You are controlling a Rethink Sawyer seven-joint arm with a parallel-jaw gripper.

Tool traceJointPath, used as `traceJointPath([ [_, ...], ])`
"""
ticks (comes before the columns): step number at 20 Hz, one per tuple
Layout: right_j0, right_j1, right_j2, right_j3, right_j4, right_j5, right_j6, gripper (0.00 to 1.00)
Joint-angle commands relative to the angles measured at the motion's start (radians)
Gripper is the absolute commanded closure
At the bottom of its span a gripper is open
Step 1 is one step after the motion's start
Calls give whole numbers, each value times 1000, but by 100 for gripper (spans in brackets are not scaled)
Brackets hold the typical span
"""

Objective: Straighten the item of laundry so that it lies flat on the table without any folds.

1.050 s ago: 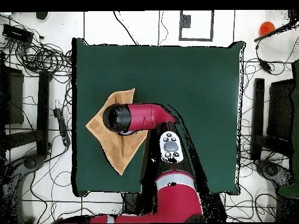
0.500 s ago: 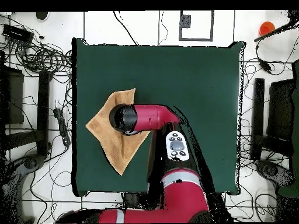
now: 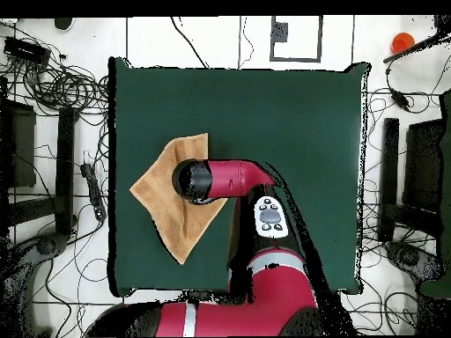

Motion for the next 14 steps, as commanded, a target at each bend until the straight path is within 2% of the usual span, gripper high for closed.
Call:
traceJointPath([
  [1,24,71,11,-5,-12,-40,148,100],
  [14,19,69,27,-11,-15,-37,127,100],
])
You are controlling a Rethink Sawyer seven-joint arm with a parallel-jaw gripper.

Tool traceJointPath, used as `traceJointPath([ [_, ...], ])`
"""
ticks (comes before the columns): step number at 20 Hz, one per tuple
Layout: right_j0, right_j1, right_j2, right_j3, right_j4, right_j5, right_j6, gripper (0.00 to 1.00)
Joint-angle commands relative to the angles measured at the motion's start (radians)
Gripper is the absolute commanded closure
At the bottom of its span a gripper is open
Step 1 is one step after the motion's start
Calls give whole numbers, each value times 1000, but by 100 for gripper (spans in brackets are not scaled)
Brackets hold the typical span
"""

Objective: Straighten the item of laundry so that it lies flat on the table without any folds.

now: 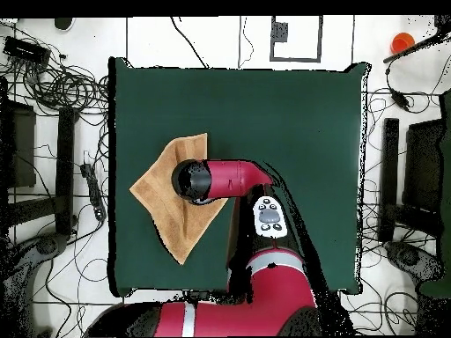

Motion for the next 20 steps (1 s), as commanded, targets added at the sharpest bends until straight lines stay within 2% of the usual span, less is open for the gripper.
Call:
traceJointPath([
  [1,15,68,31,-12,-17,-40,120,100],
  [20,7,90,39,-103,-72,-55,56,100],
])
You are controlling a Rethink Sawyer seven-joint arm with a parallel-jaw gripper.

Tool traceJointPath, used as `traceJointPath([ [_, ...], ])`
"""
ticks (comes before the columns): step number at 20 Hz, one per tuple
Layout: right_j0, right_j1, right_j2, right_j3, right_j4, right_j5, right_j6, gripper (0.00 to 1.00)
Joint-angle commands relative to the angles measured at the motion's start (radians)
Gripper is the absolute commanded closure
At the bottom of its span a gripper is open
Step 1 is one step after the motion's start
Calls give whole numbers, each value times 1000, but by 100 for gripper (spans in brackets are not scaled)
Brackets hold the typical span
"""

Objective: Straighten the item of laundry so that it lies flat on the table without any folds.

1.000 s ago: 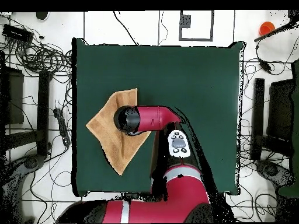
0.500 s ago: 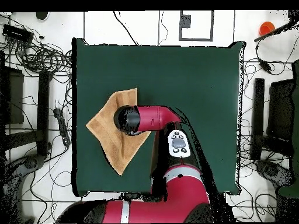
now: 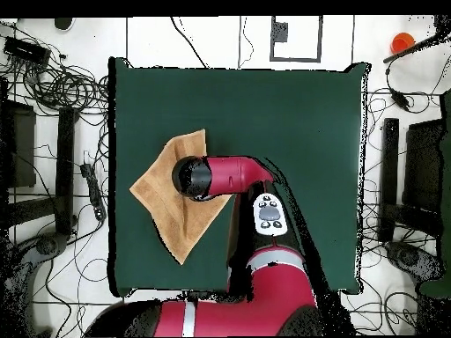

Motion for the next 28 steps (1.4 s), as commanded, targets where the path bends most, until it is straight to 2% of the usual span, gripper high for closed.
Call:
traceJointPath([
  [1,7,83,39,-73,-53,-51,55,100],
  [28,-18,98,49,-164,-91,14,-21,100],
])
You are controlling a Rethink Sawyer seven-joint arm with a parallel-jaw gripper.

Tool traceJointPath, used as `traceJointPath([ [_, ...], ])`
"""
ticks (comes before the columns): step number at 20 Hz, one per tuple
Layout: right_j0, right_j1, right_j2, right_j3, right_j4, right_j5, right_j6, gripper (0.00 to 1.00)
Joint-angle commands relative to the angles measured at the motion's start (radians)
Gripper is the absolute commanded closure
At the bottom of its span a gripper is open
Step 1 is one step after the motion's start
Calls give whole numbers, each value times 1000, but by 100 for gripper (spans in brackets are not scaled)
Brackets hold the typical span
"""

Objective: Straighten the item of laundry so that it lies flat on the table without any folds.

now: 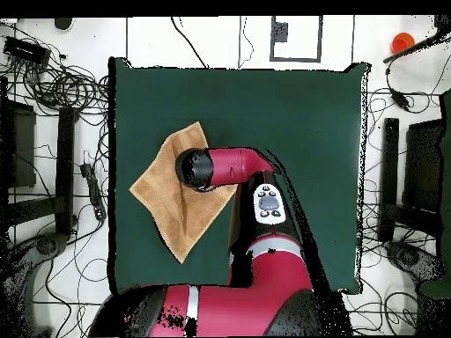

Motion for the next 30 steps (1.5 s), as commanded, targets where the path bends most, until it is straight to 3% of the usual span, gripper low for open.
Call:
traceJointPath([
  [1,-18,33,48,-71,-69,17,-25,100],
  [30,-44,39,70,-128,-143,57,-60,100],
])
